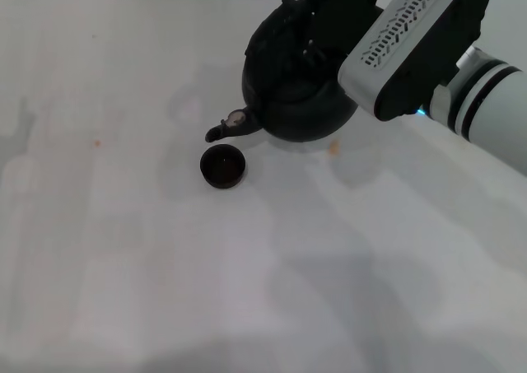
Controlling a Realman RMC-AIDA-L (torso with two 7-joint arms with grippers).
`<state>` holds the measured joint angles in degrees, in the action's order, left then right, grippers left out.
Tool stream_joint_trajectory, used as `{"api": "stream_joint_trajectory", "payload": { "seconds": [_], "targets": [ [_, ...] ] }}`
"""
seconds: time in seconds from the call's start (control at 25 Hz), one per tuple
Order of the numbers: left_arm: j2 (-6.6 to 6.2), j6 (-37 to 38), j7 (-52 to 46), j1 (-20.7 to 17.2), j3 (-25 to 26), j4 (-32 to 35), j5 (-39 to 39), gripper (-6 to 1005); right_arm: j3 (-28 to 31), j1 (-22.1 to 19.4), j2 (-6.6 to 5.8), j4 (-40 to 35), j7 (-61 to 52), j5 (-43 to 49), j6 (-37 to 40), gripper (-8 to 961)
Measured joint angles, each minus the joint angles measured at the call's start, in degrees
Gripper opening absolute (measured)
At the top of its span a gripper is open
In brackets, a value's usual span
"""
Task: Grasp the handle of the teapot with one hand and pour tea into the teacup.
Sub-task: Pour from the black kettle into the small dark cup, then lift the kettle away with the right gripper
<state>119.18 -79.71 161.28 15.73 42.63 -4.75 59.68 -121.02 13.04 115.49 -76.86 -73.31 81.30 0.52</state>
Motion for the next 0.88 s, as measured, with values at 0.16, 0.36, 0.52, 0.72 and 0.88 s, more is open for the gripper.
{"api": "stream_joint_trajectory", "payload": {
  "seconds": [0.16, 0.36, 0.52, 0.72, 0.88],
  "targets": [
    [0.00, 0.06, 0.00, 0.12, 0.00, 0.00, 0.00, 865, -0.07, -0.12, 0.00, -0.19, 0.79, 0.00, -0.21, 153],
    [0.00, 0.67, 0.00, 0.18, 0.00, 0.00, 0.00, 865, -0.36, -0.16, 0.00, -0.43, 1.38, 0.00, -1.15, 151],
    [0.00, 0.77, 0.00, 0.23, 0.00, -0.04, 0.09, 865, -1.21, -0.15, 0.00, -0.53, 2.37, 0.04, -3.19, 150],
    [-0.08, 0.79, 0.00, 0.27, 0.00, -0.16, 0.10, 866, -2.79, -0.12, 0.00, -0.79, 4.01, 0.09, -6.11, 147],
    [-0.09, 0.80, 0.00, 0.34, 0.00, -0.17, 0.10, 866, -3.58, -0.16, 0.00, -1.08, 5.12, 0.23, -7.39, 137]
  ]
}}
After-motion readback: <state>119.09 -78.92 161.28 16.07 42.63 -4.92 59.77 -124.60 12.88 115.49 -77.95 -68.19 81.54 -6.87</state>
